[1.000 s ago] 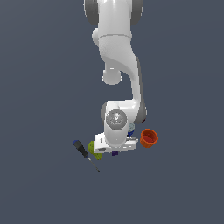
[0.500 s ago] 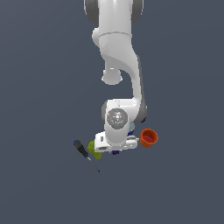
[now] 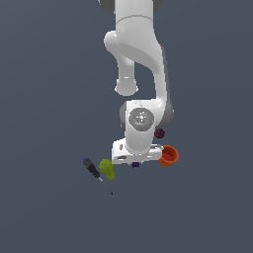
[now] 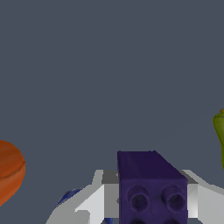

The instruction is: Pick up a designated object from a clutter of objects.

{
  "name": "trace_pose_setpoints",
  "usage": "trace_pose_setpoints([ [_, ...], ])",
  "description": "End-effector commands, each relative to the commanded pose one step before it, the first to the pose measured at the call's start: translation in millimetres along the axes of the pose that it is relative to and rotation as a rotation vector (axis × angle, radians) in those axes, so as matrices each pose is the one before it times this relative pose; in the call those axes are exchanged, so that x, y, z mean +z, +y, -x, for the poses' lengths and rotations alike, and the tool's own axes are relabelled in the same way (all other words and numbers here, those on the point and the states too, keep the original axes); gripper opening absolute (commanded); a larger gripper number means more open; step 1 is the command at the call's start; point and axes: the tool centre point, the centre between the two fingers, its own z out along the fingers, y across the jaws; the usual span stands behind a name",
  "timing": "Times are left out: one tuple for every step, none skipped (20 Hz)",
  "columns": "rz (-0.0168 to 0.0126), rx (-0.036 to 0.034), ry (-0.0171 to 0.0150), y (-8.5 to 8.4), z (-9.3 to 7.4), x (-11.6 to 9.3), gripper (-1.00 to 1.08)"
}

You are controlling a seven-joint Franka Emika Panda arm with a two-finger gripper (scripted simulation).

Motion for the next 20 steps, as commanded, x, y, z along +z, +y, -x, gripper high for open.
trace_pose_setpoints([
  [0.00034,-0.00077,0.00073,-10.52,6.26,-17.05,-1.00],
  [0.00000,0.00000,0.00000,-4.66,3.03,-7.83,-1.00],
  [0.00000,0.00000,0.00000,-4.97,3.22,-8.36,-1.00],
  [0.00000,0.00000,0.00000,-5.24,3.39,-8.83,-1.00],
  [0.00000,0.00000,0.00000,-5.33,3.44,-8.99,-1.00],
  [0.00055,-0.00017,-0.00038,-5.55,3.42,-8.87,-1.00],
  [0.00000,0.00000,0.00000,-5.44,3.50,-9.22,-1.00],
  [0.00000,0.00000,0.00000,-5.51,3.54,-9.36,-1.00],
  [0.00000,0.00000,0.00000,-5.59,3.58,-9.50,-1.00],
  [0.00062,-0.00013,-0.00027,-5.84,3.58,-9.49,-1.00],
  [0.00000,0.00000,0.00000,-5.77,3.67,-9.85,-1.00],
  [0.00000,0.00000,0.00000,-5.87,3.73,-10.05,-1.00],
  [0.00064,-0.00010,-0.00023,-6.18,3.75,-10.12,-1.00],
  [0.00000,0.00000,0.00000,-6.13,3.86,-10.52,-1.00],
  [0.00000,0.00000,0.00000,-6.16,3.86,-10.58,-1.00],
  [0.00064,-0.00010,-0.00025,-6.35,3.78,-10.40,-1.00],
  [0.00000,0.00000,0.00000,-6.15,3.80,-10.57,-1.00],
  [0.00000,0.00000,0.00000,-6.16,3.78,-10.58,-1.00],
  [0.00000,0.00000,0.00000,-6.16,3.75,-10.57,-1.00],
  [0.00000,0.00000,0.00000,-6.16,3.72,-10.56,-1.00],
])
